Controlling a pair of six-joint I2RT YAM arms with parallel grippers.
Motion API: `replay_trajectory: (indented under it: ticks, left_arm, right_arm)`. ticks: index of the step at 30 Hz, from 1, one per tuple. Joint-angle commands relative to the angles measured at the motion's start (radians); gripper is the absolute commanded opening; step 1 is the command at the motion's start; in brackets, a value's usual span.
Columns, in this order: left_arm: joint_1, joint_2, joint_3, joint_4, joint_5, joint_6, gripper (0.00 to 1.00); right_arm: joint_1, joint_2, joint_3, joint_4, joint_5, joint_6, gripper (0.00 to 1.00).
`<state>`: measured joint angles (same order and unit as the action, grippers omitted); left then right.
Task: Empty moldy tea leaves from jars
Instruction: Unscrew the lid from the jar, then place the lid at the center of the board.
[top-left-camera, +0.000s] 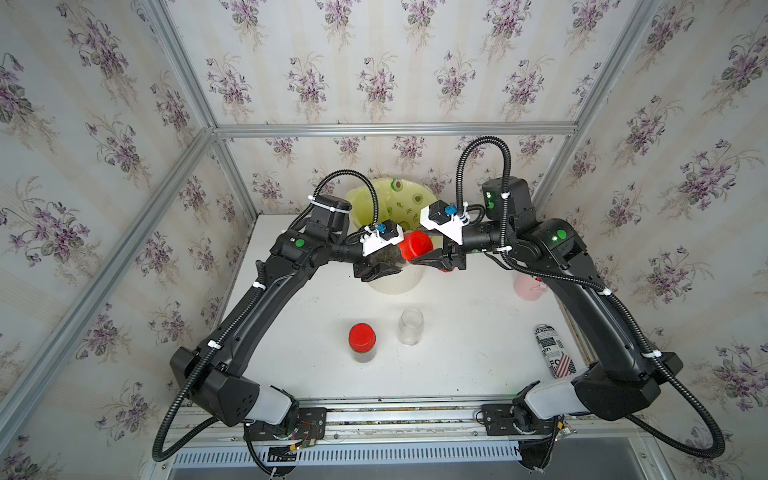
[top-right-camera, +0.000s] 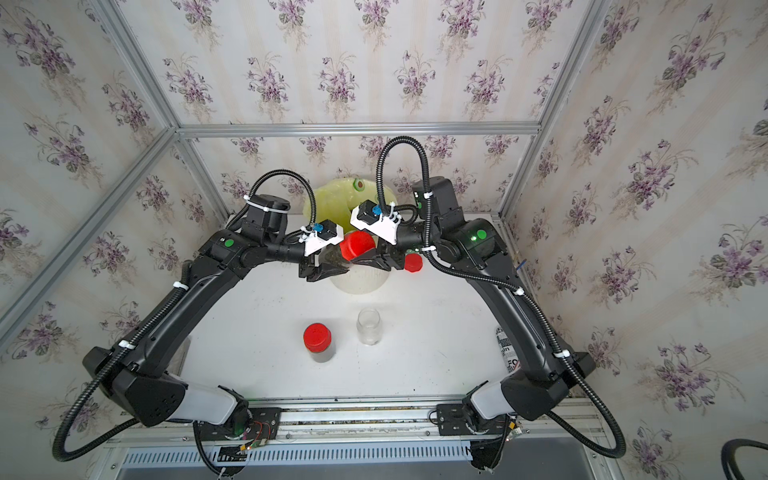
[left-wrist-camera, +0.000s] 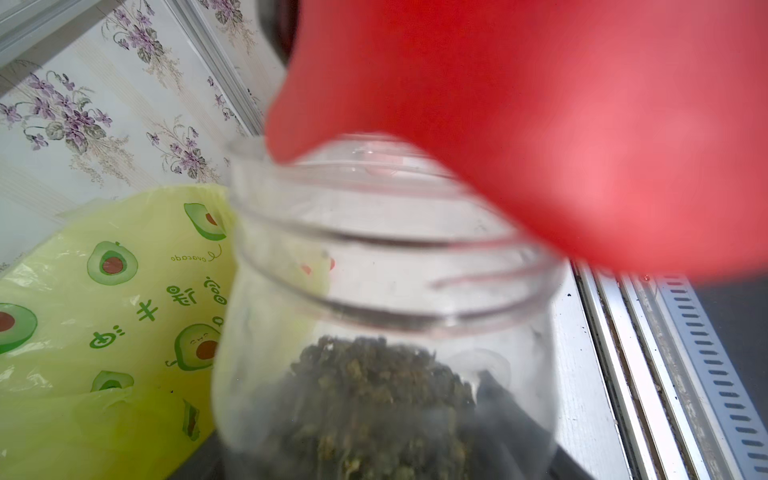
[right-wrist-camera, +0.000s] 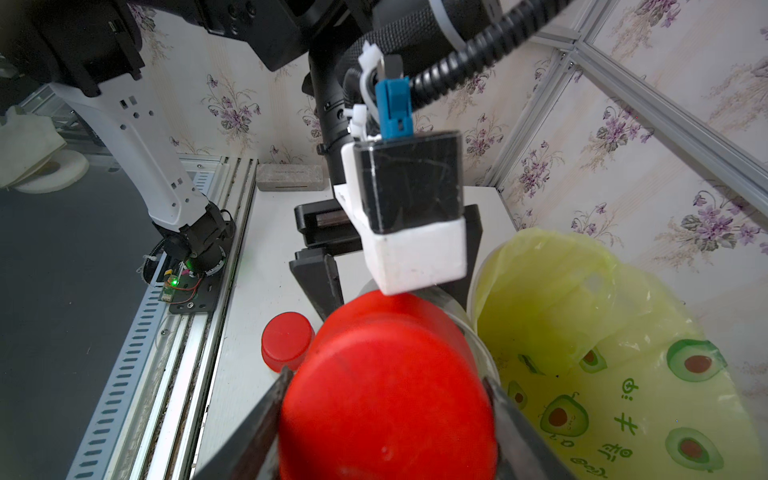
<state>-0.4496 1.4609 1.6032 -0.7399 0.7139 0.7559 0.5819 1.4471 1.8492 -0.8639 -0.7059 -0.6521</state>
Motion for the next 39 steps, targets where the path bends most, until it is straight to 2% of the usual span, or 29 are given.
replay_trajectory:
  ticks: [1,4,12,19,31,39]
  left_arm:
    - [0.001,-0.003,0.004,0.011,0.004,0.0,0.74]
    - [0.001,-0.002,0.014,0.01,0.004,0.0,0.73]
    - [0.002,-0.013,0.032,0.01,-0.005,0.0,0.73]
    - [0.005,-0.024,0.055,0.01,-0.015,0.005,0.73]
    - [0.013,-0.031,0.11,0.01,-0.07,0.02,0.74]
    - [0.014,0.003,0.165,0.028,-0.217,0.005,0.74]
  right_arm:
    - [-0.016,-0.033,-0.017,0.068,0.01,0.054,0.46]
    - [-0.03,-0.07,-0.053,0.103,0.081,0.122,0.46]
    - [-0.147,-0.142,-0.19,0.175,0.22,0.363,0.46]
    - [-0.187,-0.166,-0.325,0.164,0.403,0.565,0.48]
    - [-0.209,-0.212,-0.674,0.332,0.505,0.778,0.48]
    - [-0.209,-0.163,-0.859,0.485,0.574,0.874,0.48]
